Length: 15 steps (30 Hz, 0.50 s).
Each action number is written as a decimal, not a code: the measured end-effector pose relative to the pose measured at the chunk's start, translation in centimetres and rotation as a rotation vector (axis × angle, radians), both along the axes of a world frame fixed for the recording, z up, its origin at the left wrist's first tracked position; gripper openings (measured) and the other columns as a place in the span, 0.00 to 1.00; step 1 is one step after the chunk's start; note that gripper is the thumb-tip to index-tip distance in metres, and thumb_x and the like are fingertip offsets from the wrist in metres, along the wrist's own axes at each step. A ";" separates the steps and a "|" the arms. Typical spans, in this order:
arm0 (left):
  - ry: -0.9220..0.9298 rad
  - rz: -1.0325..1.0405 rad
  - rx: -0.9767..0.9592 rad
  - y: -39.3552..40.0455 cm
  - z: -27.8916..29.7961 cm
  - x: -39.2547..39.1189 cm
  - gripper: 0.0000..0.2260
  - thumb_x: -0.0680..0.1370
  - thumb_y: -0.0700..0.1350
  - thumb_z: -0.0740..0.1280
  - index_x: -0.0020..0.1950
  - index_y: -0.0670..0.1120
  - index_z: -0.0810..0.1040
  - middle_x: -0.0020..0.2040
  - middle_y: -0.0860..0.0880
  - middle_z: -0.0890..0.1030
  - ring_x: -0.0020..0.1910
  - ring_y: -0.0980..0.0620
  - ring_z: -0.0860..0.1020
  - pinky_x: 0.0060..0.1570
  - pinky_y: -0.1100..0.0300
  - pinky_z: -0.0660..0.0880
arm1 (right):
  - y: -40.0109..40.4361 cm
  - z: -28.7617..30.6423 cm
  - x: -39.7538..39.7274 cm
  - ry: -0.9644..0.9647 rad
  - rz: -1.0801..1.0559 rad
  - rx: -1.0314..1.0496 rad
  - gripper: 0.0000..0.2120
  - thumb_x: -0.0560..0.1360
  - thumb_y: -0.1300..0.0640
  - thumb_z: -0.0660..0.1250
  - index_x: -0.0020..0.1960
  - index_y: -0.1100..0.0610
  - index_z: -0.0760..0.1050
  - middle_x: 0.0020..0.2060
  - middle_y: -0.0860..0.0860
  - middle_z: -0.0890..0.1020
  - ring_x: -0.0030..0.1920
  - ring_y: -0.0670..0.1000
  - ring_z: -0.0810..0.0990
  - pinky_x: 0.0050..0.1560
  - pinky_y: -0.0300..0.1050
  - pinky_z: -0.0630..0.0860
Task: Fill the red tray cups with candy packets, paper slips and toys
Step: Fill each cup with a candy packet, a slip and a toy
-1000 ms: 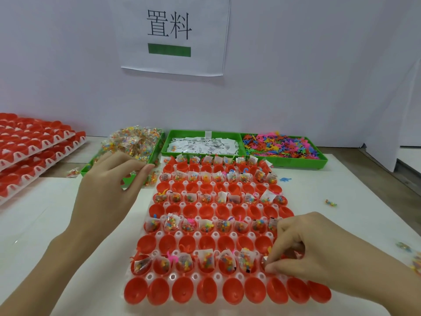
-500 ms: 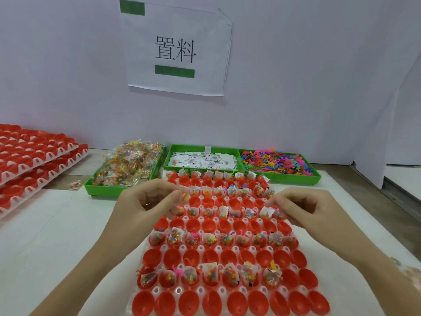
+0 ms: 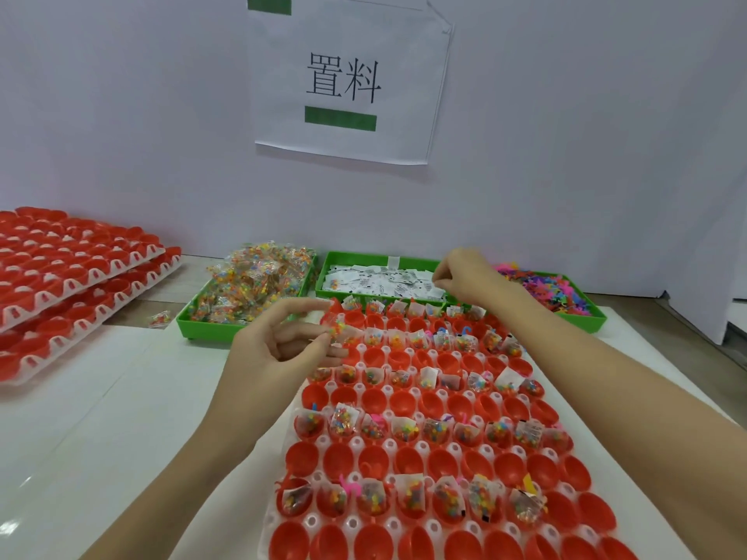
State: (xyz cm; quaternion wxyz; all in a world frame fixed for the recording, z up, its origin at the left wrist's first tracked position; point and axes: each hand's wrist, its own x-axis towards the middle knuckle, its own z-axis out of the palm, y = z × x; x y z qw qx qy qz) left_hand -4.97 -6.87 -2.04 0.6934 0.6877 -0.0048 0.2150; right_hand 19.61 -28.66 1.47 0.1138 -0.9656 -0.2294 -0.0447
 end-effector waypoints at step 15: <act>0.021 0.053 0.093 0.2 -0.1 0.0 0.12 0.78 0.34 0.72 0.53 0.51 0.86 0.44 0.46 0.87 0.47 0.46 0.86 0.50 0.64 0.81 | 0.7 -1.1 1.2 -0.066 -0.067 -0.061 0.08 0.71 0.68 0.68 0.34 0.68 0.77 0.29 0.66 0.77 0.31 0.57 0.75 0.33 0.48 0.71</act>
